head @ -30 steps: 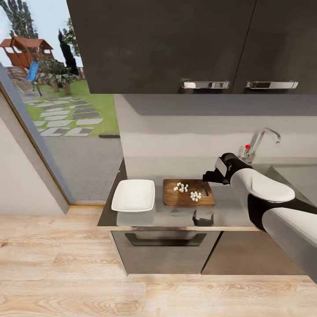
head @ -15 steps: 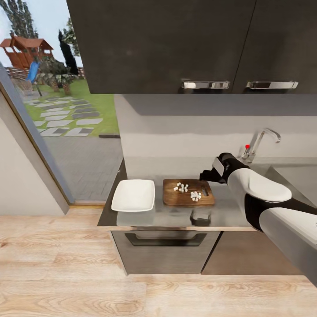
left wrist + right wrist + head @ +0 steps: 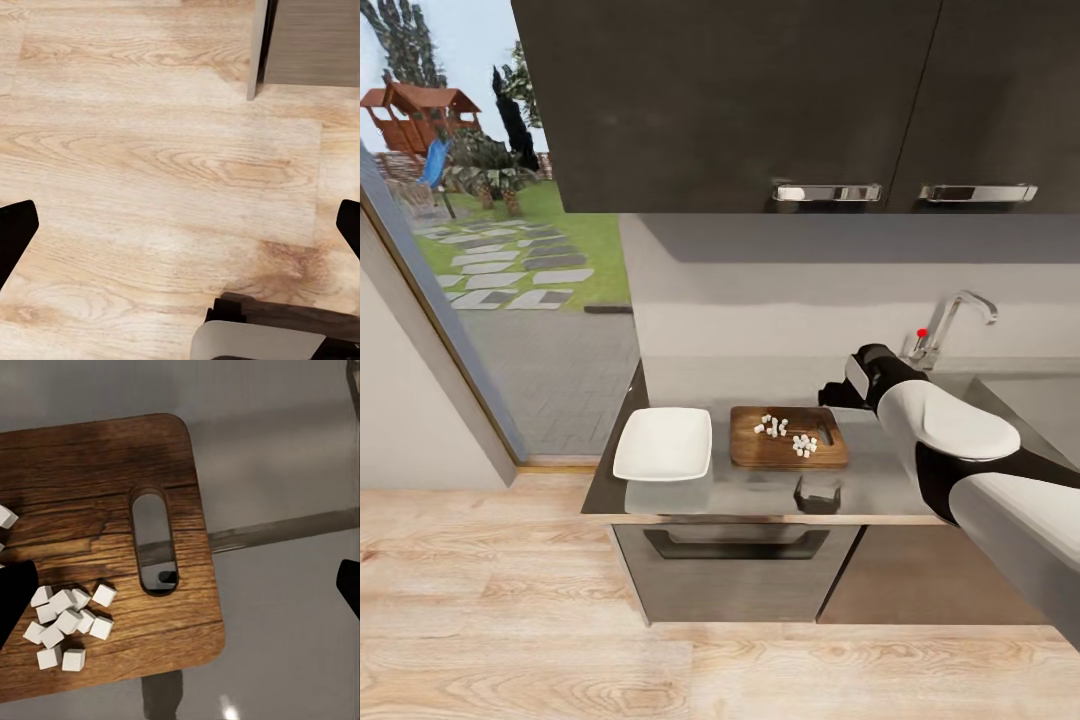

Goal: In the kitchen, take the Vidalia onion out of the sink, dice it on the chopping board with the paring knife, put the diced onion into the bowl on the countertop, then place both the paring knife and the chopping board into the sink.

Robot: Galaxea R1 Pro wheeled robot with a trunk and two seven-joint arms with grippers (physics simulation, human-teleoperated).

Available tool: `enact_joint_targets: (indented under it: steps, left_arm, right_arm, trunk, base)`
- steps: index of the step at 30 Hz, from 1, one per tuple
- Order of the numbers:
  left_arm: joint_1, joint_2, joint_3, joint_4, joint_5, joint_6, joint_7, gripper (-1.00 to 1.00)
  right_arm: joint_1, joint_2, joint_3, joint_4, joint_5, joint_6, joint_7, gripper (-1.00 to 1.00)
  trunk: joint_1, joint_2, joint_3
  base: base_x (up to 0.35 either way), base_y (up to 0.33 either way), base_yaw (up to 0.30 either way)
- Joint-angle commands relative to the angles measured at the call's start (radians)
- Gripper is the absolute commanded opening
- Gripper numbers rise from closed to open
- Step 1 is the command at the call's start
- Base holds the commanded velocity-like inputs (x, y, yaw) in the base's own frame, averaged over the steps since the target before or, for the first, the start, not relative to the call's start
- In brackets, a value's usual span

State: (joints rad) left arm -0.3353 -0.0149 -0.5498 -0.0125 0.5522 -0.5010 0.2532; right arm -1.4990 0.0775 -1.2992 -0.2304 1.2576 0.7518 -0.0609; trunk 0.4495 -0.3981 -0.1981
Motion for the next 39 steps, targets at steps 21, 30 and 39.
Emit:
enact_joint_targets:
  steps: [21,30,39]
  left_arm:
    - [-0.001,-0.007,-0.009,-0.001,0.003,-0.003,0.006,1.0]
    - [-0.001,-0.013,-0.009,-0.001,0.003,-0.004,0.006,1.0]
    - [-0.001,-0.013,-0.009,0.0,0.003,-0.002,0.006,1.0]
  right_arm:
    - [-0.001,0.001,-0.002,-0.001,-0.004,0.004,-0.008,1.0]
    - [-0.001,0.002,0.0,-0.001,-0.001,0.005,-0.008,1.0]
    - [-0.001,0.003,0.001,-0.001,-0.001,0.005,-0.008,1.0]
  trunk:
    - [0.001,-0.002,-0.002]
    - [0.027,-0.051,-0.024]
    - [0.062,-0.114,-0.052]
  base:
    - [0.0,0.0,0.0]
    - [0.0,0.0,0.0]
    - [0.0,0.0,0.0]
